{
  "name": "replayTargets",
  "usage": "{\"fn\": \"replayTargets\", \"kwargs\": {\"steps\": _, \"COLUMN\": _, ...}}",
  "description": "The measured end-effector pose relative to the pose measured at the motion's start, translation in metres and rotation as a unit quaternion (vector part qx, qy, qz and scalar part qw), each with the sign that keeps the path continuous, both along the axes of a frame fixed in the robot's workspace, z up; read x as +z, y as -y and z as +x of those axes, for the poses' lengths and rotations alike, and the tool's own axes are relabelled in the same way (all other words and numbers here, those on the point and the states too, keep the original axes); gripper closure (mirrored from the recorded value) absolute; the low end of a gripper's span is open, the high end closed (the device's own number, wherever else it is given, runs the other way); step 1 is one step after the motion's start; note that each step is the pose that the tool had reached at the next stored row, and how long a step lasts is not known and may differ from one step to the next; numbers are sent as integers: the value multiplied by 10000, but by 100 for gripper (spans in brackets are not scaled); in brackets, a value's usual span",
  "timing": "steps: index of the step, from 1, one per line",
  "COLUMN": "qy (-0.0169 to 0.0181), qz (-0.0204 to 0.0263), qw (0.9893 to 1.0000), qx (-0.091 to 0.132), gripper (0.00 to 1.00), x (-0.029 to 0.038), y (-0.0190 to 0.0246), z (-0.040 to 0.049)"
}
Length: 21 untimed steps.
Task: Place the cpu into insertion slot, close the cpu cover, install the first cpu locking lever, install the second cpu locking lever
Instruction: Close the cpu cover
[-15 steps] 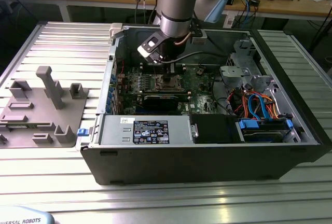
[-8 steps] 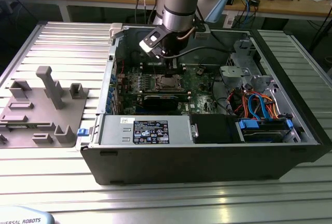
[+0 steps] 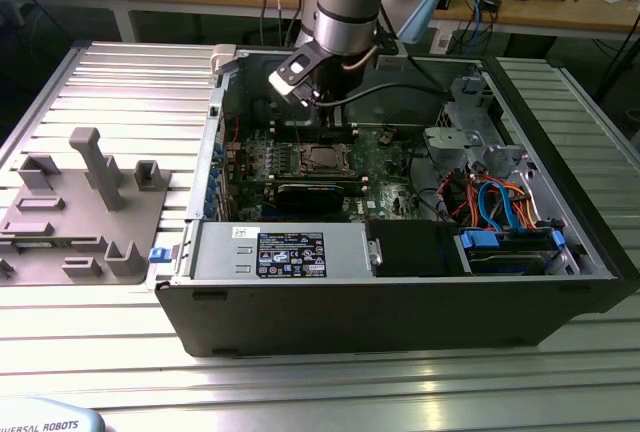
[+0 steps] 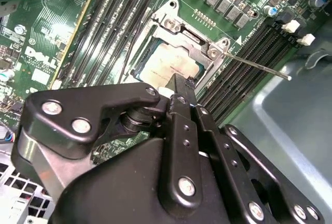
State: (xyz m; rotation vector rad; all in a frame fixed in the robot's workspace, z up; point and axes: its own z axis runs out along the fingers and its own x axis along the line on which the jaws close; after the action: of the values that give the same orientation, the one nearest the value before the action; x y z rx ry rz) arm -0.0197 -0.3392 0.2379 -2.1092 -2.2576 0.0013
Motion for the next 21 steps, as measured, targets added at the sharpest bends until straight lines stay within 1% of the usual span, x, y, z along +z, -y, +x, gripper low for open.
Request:
{"fn": "replayTargets", "kwargs": {"steps": 1, "qy": -4, "qz": 0, "qw": 10000, "qx": 0, "gripper": 89, "x": 25, "y": 0, "z": 10}}
{"fn": "replayTargets", "kwargs": {"steps": 3, "qy": -4, "qz": 5, "qw": 10000, "qx": -1, "gripper": 89, "x": 45, "y": 0, "z": 11}}
{"fn": "replayTargets", "kwargs": {"steps": 8, "qy": -4, "qz": 5, "qw": 10000, "qx": 0, "gripper": 89, "x": 175, "y": 0, "z": 14}}
{"fn": "replayTargets", "kwargs": {"steps": 12, "qy": -3, "qz": 6, "qw": 10000, "qx": 0, "gripper": 89, "x": 251, "y": 0, "z": 14}}
{"fn": "replayTargets", "kwargs": {"steps": 14, "qy": -4, "qz": 6, "qw": 10000, "qx": 0, "gripper": 89, "x": 321, "y": 0, "z": 14}}
{"fn": "replayTargets", "kwargs": {"steps": 16, "qy": -4, "qz": 6, "qw": 10000, "qx": 0, "gripper": 89, "x": 364, "y": 0, "z": 14}}
{"fn": "replayTargets", "kwargs": {"steps": 18, "qy": -4, "qz": 6, "qw": 10000, "qx": 0, "gripper": 89, "x": 385, "y": 0, "z": 14}}
{"fn": "replayTargets", "kwargs": {"steps": 21, "qy": -3, "qz": 7, "qw": 10000, "qx": 0, "gripper": 89, "x": 385, "y": 0, "z": 14}}
